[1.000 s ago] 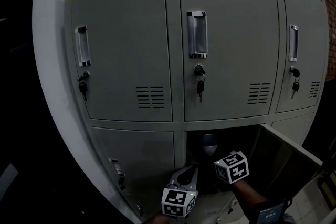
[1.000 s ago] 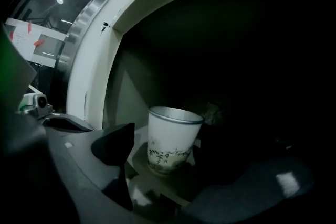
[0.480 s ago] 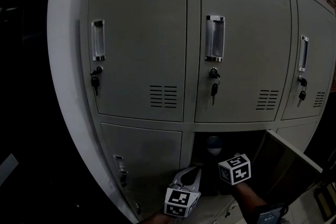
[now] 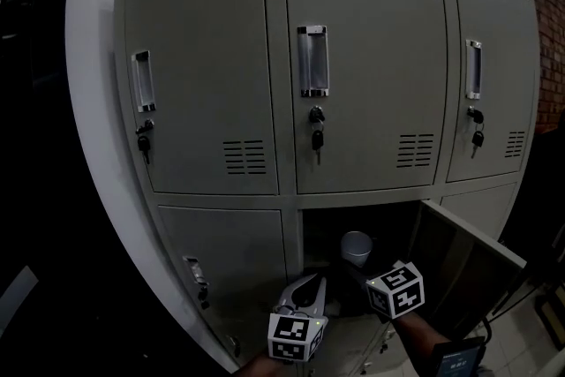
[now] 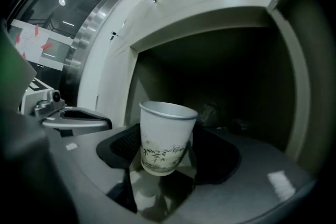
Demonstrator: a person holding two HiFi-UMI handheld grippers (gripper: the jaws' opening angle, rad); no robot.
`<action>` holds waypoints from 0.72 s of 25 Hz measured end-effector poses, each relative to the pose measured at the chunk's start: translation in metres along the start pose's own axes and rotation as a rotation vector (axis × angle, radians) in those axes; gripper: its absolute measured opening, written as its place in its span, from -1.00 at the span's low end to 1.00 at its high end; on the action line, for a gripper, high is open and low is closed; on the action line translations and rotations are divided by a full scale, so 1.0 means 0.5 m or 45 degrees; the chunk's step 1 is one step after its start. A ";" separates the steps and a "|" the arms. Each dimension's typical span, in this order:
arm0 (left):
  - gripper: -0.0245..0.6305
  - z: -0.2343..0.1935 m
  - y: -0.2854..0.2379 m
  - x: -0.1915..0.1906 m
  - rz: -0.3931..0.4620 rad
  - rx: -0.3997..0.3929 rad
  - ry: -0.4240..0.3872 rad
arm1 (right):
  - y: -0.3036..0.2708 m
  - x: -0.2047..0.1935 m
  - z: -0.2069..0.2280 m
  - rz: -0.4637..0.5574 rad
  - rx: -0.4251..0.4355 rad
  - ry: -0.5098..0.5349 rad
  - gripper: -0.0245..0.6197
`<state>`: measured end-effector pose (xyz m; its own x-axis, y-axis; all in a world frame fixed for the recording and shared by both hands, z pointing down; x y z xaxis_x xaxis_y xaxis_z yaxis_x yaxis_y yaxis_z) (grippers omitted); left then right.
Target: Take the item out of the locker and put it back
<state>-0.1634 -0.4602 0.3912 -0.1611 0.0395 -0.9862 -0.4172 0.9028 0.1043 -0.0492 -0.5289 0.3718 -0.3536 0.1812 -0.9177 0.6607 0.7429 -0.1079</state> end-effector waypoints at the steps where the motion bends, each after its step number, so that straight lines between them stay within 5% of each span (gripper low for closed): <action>1: -0.93 0.007 0.007 -0.001 -0.003 0.007 0.002 | 0.014 -0.002 -0.005 0.000 0.005 -0.004 0.03; 18: -0.93 0.178 0.185 -0.047 -0.048 0.166 0.000 | 0.312 -0.065 -0.138 0.018 0.143 -0.068 0.04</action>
<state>-0.1186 -0.3392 0.4126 -0.1475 0.0044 -0.9891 -0.3034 0.9516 0.0495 0.0200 -0.3745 0.4111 -0.3101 0.1539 -0.9382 0.7365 0.6628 -0.1347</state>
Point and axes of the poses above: the fingertips, and each gripper's own axes: y backward along the fingers, z to its right, x out of its top, the point moved 5 cm from there along y, backward along the fingers, and after that the axes turned 13 degrees about y, right-handed, at the moved point
